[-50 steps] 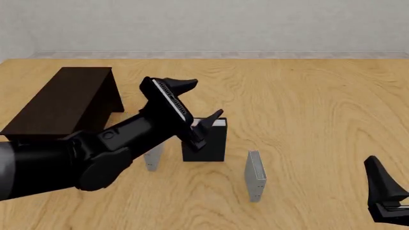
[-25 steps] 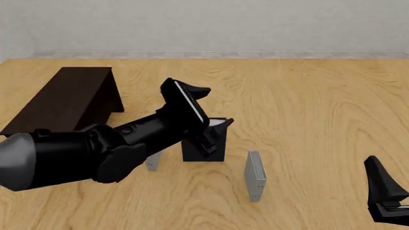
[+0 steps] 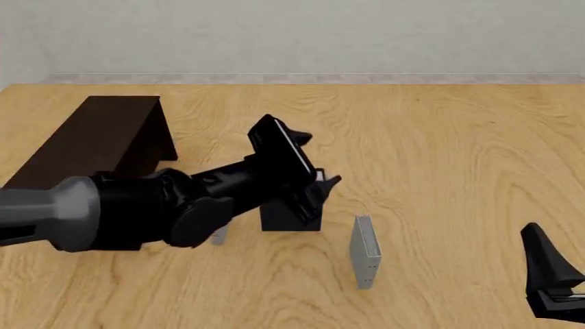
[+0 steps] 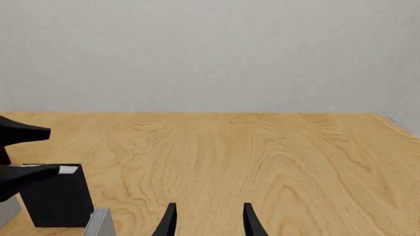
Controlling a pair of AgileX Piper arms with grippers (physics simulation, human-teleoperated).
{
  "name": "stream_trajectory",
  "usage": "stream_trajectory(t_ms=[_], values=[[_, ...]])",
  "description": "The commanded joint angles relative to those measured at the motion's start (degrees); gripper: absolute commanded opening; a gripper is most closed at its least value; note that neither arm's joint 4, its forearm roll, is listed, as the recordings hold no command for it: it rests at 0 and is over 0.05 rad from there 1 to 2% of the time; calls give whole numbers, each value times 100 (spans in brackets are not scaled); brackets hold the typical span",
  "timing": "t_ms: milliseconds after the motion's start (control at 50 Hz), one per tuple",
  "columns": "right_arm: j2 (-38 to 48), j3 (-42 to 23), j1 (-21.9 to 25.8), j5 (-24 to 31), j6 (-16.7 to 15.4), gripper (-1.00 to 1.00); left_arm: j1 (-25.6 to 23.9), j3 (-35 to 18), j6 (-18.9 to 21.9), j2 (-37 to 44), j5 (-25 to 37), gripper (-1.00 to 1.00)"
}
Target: Pick up the book in the middle and place it on the cabinet shelf.
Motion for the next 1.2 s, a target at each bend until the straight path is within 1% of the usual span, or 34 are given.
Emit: stream_trajectory(t_ms=[20,120,220,600,780,820,940,1000,1020,1200], values=[[1,0,1,0,-1,100,35,-140,23,270,124,100],[1,0,0,0,0,100,65,-210,111,336,214,100],[-1,0,0,0,0,100,118,-352,107,387,343,100],[-1,0,1,0,-1,100,213,-558,318,742,469,100],[1,0,0,0,0,100,180,-668,333,861,561,100],[0,0,-1,0,0,100,159,-650,405,910,560,100],[1,0,1,0,0,100,145,-711,455,996,606,100],[2,0,0,-1,0,100,153,-758,419,1017,642,100],[1,0,0,0,0,100,139,-723,475,1031,618,100],[1,0,-1,0,0,100,213,-887,479,1227,688,100]])
